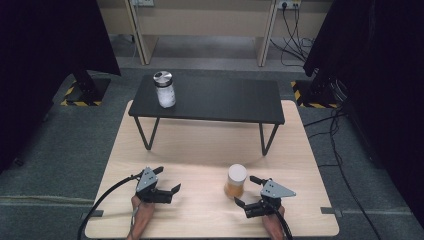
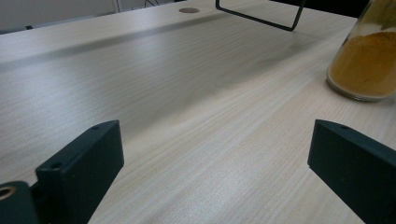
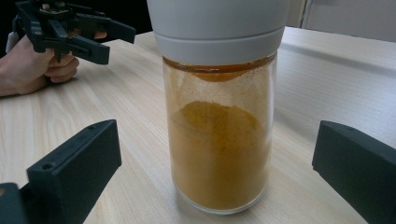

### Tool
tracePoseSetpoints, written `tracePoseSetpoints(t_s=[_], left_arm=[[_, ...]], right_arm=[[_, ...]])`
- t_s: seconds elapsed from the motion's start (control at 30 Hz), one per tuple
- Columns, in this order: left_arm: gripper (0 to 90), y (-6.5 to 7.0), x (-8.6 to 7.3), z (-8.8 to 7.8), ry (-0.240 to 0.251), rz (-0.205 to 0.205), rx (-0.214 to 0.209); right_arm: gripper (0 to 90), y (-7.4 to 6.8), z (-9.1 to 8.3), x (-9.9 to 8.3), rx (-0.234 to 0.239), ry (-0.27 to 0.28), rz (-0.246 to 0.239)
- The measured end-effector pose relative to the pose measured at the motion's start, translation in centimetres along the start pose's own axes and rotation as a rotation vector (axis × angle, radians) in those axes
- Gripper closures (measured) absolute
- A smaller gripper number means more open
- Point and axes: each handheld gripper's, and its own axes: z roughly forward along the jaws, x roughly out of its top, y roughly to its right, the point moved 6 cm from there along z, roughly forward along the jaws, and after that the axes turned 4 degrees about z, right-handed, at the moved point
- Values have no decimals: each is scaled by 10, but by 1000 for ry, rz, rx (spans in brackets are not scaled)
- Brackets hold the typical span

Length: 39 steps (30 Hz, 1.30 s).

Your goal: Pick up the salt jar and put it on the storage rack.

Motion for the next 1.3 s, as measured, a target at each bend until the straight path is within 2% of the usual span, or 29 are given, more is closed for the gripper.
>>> tracePoseSetpoints(t_s=[1.3], left_arm=[[17, 1, 0, -1, -4, 3, 3]], right_arm=[[11, -1, 0, 0, 2, -4, -5]])
